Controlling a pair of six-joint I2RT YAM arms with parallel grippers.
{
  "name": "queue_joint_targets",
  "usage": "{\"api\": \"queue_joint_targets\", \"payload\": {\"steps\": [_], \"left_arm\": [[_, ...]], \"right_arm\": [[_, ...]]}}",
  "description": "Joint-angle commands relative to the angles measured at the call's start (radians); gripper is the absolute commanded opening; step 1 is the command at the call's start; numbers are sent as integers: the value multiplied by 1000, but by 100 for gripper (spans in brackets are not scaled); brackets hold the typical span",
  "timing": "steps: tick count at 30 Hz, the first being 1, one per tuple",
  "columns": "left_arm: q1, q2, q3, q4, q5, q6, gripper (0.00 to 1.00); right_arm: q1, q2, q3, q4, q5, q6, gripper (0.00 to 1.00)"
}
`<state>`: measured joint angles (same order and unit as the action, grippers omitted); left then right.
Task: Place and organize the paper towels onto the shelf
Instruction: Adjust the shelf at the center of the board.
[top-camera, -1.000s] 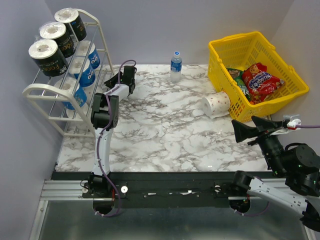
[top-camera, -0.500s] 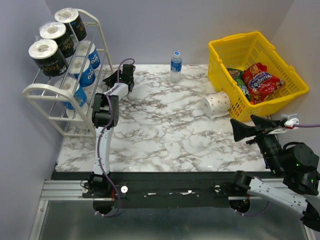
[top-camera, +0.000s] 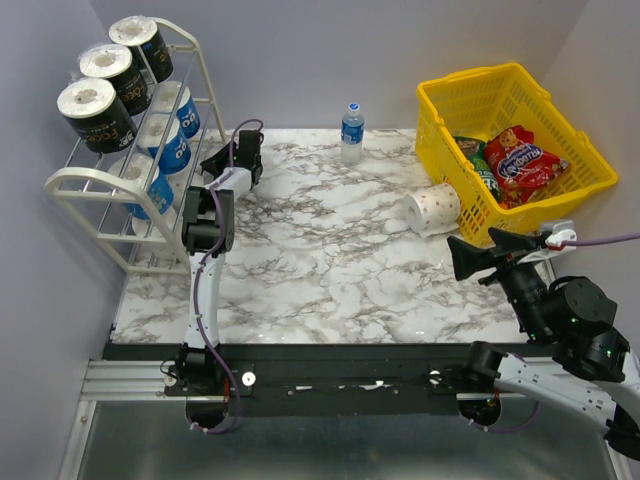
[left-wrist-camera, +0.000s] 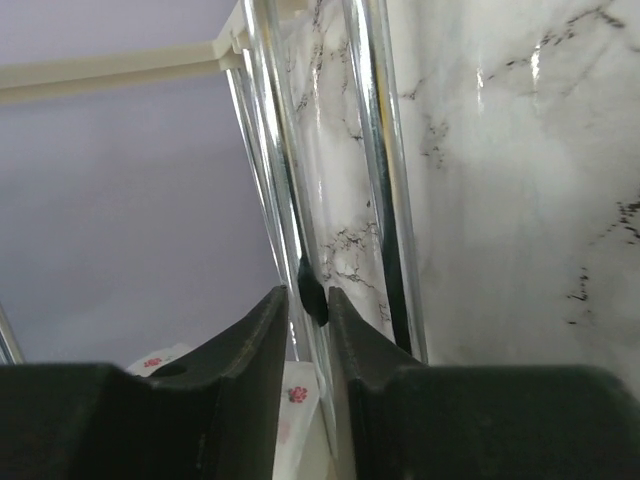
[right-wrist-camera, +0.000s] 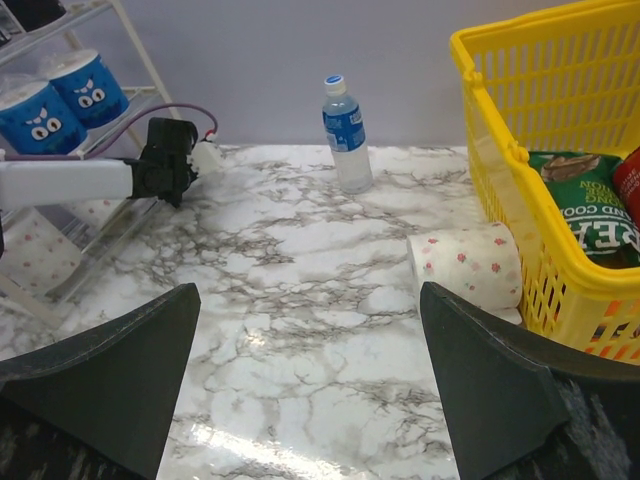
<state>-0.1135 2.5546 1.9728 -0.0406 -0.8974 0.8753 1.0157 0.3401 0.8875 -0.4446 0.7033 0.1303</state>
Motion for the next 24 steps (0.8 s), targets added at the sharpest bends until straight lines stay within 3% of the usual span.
{"api": "queue_joint_targets", "payload": {"steps": [1,10,24], "left_arm": [[18,7,6,36,-8,25,30],[34,26,32,59,-32,47,22],[34,20,0,-22,15,-15,25]], "right_arm": [[7,23,-12,37,13,-1,100],[6,36,-30,47,7,2,100],[7,50,-35,80,4,-32,100]]}}
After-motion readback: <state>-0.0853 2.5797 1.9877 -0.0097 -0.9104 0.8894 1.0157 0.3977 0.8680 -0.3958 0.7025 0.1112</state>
